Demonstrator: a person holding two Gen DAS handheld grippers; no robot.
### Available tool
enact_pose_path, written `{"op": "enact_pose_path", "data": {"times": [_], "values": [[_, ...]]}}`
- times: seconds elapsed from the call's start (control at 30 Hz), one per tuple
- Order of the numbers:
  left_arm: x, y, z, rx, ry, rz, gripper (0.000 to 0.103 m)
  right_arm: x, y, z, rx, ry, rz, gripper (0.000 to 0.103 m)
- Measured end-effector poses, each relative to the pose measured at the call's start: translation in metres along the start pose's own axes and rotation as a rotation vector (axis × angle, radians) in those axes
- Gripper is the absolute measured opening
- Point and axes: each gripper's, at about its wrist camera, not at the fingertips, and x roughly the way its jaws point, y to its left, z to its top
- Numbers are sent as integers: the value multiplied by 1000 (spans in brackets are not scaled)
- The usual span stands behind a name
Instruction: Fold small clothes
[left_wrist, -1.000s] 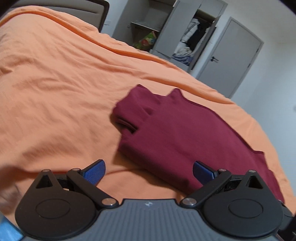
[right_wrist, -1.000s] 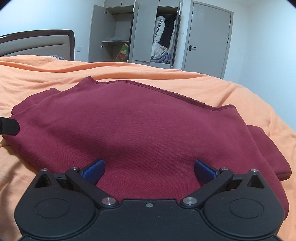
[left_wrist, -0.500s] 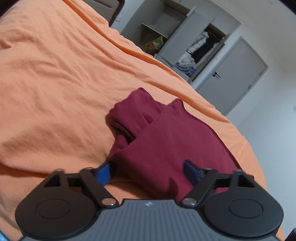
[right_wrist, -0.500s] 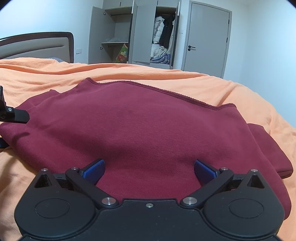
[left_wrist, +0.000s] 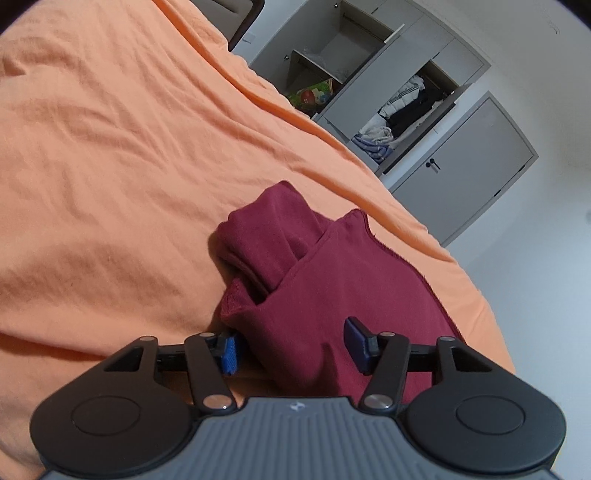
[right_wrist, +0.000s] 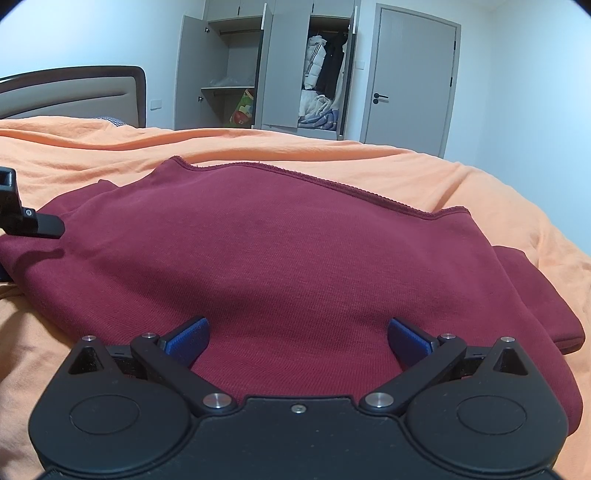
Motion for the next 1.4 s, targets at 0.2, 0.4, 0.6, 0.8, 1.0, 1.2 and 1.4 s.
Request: {"op": "enact_pose_path", "data": {"times": [0.2, 0.4, 0.6, 0.8, 1.0, 1.2, 1.4], "values": [[-2, -9, 1, 48, -19, 11, 34, 0, 0, 0, 1, -5, 0, 103], [-1, -17, 2, 82, -7, 44, 33, 0, -1, -1, 3, -11, 1, 103], [-9, -14, 2, 93, -9, 48, 28, -1, -1, -2, 4, -18, 1, 103], [-11, -14, 0, 97, -12, 47, 23, -1, 0, -2, 5, -22, -1, 103], [-13, -15, 1, 121, -19, 43, 19, -1, -1, -2, 6, -19, 3, 103], [-19, -21, 4, 147, -31, 27, 13, -1, -3, 2, 9, 1, 14, 103], [-26, -37, 9, 216, -62, -23, 10, -2, -8, 7, 28, 28, 46, 103]]}}
